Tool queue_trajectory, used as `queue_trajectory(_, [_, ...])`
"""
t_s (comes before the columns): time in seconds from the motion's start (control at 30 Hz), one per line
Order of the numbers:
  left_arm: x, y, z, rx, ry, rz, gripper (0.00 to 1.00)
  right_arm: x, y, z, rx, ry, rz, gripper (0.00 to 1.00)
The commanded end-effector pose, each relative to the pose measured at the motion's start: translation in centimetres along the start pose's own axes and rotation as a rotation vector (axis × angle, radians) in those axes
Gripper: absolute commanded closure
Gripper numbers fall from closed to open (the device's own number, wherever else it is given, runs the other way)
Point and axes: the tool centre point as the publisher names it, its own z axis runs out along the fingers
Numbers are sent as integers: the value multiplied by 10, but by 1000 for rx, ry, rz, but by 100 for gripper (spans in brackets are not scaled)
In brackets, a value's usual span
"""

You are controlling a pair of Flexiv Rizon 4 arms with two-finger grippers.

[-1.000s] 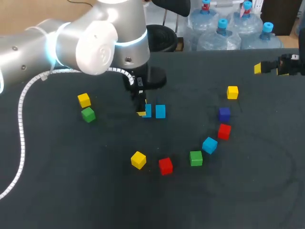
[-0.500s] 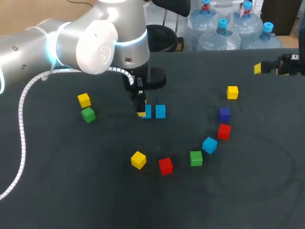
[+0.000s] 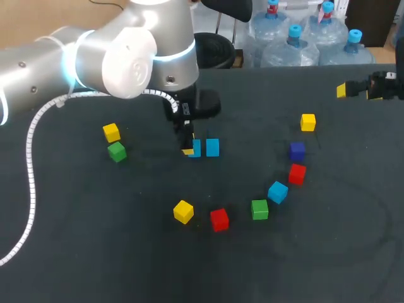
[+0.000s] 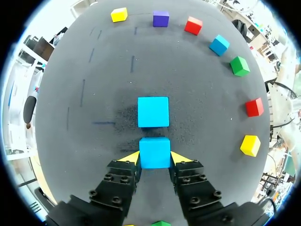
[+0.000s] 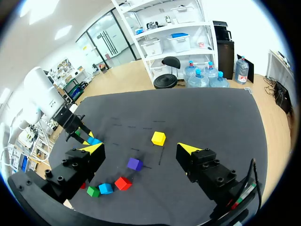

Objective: Place the blue cubes, place green cubes on the blue cubes, place the yellow cubes on the green cubes, then place the red cubes on the yellow cubes, and place purple cube on the red cubes.

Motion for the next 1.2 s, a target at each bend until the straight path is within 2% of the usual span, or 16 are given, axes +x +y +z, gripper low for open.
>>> queue_trajectory(0.03, [-1, 3, 0, 7, 3, 0, 91, 0, 0, 0, 2, -1, 0, 0])
queue_trajectory(0.07, [-1, 3, 0, 7, 4, -1, 90, 0, 0, 0, 2, -1, 0, 0])
queue_trajectory(0.13, [-1, 3, 0, 9, 5, -1, 78, 0, 0, 0, 2, -1, 0, 0])
queue_trajectory(0.5, [1, 3, 1, 13, 5, -5, 67, 0, 0, 0, 2, -1, 0, 0])
queue_trajectory(0.73, [2, 4, 1, 12, 5, -4, 51, 0, 0, 0, 2, -1, 0, 0])
queue_trajectory(0.83, [2, 4, 1, 12, 6, -4, 31, 0, 0, 0, 2, -1, 0, 0])
queue_trajectory(0.9, [2, 4, 1, 13, 5, -5, 29, 0, 0, 0, 2, -1, 0, 0])
queue_trajectory(0.97, [3, 4, 0, 13, 5, -6, 23, 0, 0, 0, 2, -1, 0, 0])
queue_trajectory(1.07, [4, 2, -3, 12, 4, -7, 3, 0, 0, 0, 2, -1, 0, 0])
queue_trajectory(1.1, [4, 2, -5, 10, 4, -7, 0, 0, 0, 0, 2, -1, 0, 0])
queue_trajectory(1.2, [4, 0, -13, 0, 5, -3, 0, 0, 0, 0, 2, -1, 0, 0])
